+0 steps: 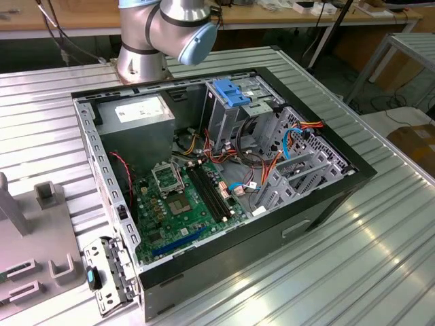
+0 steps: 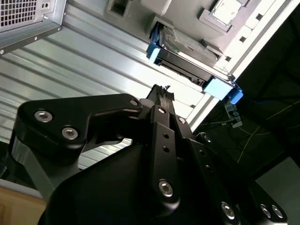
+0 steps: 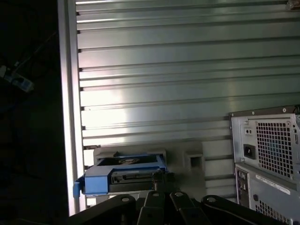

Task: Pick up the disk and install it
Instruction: 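Reach for the disk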

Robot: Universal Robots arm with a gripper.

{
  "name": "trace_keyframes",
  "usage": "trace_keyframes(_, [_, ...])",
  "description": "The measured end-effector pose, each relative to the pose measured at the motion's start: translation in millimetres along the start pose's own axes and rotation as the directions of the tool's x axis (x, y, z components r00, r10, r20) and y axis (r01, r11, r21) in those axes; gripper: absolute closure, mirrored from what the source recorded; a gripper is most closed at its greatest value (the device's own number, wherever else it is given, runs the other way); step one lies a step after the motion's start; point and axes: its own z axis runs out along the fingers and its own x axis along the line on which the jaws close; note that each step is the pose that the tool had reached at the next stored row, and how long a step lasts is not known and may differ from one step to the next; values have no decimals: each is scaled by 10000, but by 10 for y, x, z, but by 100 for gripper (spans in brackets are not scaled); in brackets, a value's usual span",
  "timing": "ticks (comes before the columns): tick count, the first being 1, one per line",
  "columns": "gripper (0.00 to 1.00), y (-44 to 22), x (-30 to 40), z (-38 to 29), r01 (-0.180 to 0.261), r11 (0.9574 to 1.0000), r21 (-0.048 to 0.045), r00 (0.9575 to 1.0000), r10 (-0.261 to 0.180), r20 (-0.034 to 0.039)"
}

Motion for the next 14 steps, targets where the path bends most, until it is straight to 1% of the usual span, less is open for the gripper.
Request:
trace_keyframes(2, [89, -13, 146, -5, 14, 10000, 0, 10000, -14, -2])
trace_keyframes(4, [89, -20, 196, -6, 38, 10000, 0, 10000, -38, -3])
trace_keyframes(6, [89, -36, 265, -9, 78, 10000, -1, 10000, -78, -6])
trace_keyframes(7, [89, -43, 286, -8, 85, 10000, -2, 10000, -85, -5])
trace_keyframes(9, [89, -78, 365, -7, 106, 9999, -2, 9999, -106, -5])
trace_keyframes(10, [89, -120, 400, -5, 109, 9999, -2, 9999, -109, -6])
trace_keyframes(11, [89, -147, 424, -4, 111, 9999, -2, 9999, -111, -6])
trace_keyframes(12, [89, -158, 443, -4, 111, 9999, -2, 9999, -111, -6])
trace_keyframes(13, [89, -176, 484, -5, 114, 9999, -2, 9999, -114, -7])
trace_keyframes(14, [89, -180, 504, -6, 114, 9999, -1, 9999, -114, -7])
